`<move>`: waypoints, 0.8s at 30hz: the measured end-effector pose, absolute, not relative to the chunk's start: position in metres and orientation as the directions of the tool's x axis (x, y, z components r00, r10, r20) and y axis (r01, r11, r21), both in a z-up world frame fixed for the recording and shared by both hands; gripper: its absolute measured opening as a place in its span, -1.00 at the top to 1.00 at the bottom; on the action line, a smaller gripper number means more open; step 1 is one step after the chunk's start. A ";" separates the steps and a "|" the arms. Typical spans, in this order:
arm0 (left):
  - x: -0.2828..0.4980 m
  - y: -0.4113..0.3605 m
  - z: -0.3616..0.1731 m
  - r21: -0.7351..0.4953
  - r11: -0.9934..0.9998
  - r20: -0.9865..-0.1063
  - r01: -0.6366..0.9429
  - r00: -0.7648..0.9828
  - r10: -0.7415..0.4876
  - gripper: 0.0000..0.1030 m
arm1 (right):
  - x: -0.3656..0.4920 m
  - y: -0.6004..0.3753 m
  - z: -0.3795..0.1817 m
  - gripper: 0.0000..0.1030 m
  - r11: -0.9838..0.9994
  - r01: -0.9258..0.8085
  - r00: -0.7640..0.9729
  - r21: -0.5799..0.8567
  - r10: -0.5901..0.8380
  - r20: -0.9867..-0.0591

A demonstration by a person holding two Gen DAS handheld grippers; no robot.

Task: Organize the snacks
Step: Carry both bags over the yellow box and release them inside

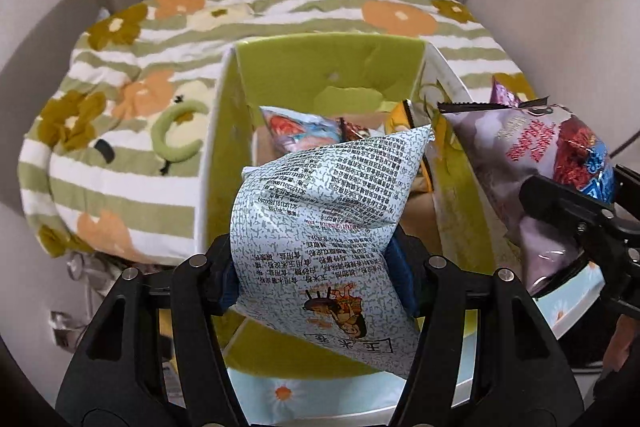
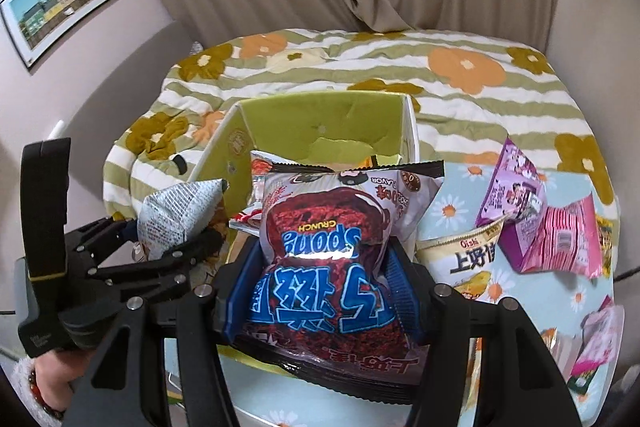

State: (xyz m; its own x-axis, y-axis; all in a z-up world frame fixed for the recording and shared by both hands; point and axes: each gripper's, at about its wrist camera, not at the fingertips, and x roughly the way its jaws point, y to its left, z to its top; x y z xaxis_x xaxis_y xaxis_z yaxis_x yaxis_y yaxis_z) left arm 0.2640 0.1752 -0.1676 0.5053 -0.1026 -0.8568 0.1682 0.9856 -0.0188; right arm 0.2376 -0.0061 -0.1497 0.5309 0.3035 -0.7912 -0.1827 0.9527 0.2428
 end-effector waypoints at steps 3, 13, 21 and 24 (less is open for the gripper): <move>0.268 0.169 -0.175 0.002 0.982 -0.865 0.186 0.494 -0.092 -0.73 | 0.238 -0.007 -0.153 -0.09 0.961 -0.145 0.531 0.235 0.277 -0.801; 0.252 0.181 -0.179 -0.012 0.992 -0.873 0.124 0.483 -0.071 -0.90 | 0.239 -0.015 -0.155 -0.10 0.955 -0.178 0.517 0.238 0.297 -0.803; 0.235 0.202 -0.175 -0.023 0.999 -0.866 0.022 0.500 -0.031 -0.90 | 0.250 0.018 -0.161 -0.12 0.925 -0.278 0.478 0.259 0.368 -0.798; 0.231 0.208 -0.172 -0.011 1.000 -0.862 0.004 0.506 -0.012 -0.90 | 0.256 0.028 -0.167 -0.12 0.918 -0.295 0.468 0.264 0.380 -0.798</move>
